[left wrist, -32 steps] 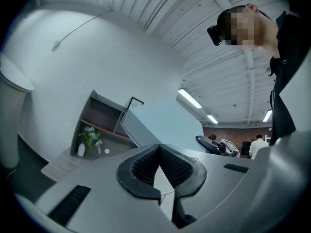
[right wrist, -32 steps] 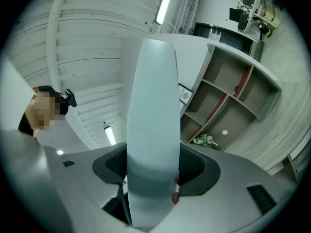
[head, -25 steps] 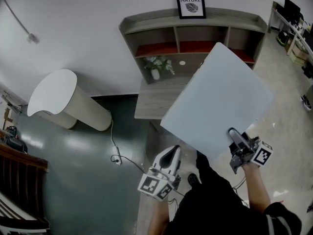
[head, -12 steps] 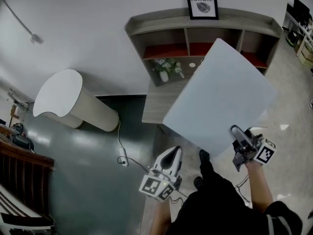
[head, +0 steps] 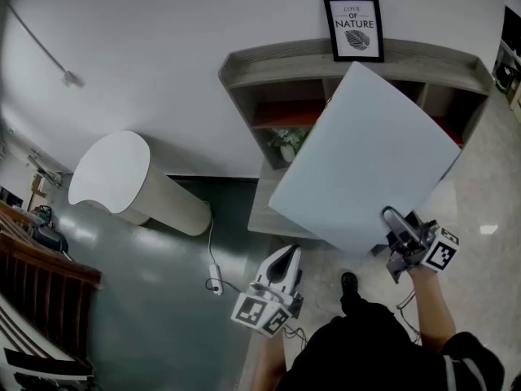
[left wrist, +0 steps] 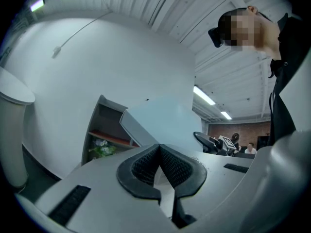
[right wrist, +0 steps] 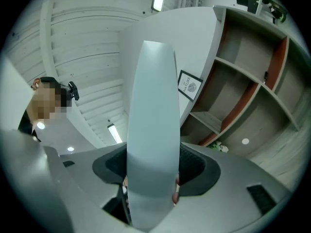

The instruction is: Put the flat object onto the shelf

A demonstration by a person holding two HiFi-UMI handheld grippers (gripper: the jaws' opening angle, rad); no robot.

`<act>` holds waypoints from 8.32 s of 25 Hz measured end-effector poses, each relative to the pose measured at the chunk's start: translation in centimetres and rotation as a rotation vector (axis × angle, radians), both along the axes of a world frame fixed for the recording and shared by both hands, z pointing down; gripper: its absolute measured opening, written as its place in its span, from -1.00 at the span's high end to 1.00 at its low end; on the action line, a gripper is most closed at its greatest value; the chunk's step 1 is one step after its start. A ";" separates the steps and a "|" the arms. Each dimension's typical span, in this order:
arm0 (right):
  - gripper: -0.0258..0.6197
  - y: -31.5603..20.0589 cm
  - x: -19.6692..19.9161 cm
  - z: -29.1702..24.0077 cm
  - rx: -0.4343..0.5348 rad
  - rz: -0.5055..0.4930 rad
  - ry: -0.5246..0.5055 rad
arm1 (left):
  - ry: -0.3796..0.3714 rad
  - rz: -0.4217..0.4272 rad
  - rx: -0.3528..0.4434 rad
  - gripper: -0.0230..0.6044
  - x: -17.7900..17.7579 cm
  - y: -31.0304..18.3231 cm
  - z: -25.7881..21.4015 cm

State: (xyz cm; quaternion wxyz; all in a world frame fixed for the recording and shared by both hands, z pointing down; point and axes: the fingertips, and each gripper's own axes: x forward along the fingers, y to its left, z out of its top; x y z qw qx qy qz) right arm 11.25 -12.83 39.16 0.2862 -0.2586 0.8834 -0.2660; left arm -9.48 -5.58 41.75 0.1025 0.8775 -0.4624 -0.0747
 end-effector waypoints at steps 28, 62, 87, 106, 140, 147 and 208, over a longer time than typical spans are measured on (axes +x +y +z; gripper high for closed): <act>0.05 -17.7 -3.3 -13.6 0.285 -0.077 0.206 | -0.042 -0.089 0.020 0.88 1.0 -13.0 -3.1; 0.05 -29.9 -14.5 -25.0 0.493 0.130 0.591 | 0.006 0.149 0.157 0.88 -8.1 -26.3 -7.6; 0.05 -40.5 -17.5 -22.5 0.488 0.074 0.639 | 0.011 0.271 0.137 0.88 -11.7 -32.7 -7.0; 0.05 -41.9 -17.9 -21.8 0.539 -0.012 0.648 | -0.004 0.282 0.129 0.88 -11.3 -32.8 -6.0; 0.04 -42.4 -18.0 -21.7 0.520 0.016 0.695 | 0.003 0.274 0.127 0.88 -11.4 -32.6 -5.6; -0.03 -42.2 -17.4 -22.0 0.517 0.044 0.671 | 0.007 0.276 0.125 0.88 -11.3 -32.2 -5.1; -0.11 -13.4 -6.1 -11.6 0.441 0.109 0.647 | -0.016 0.289 0.060 0.88 2.8 -14.3 -2.7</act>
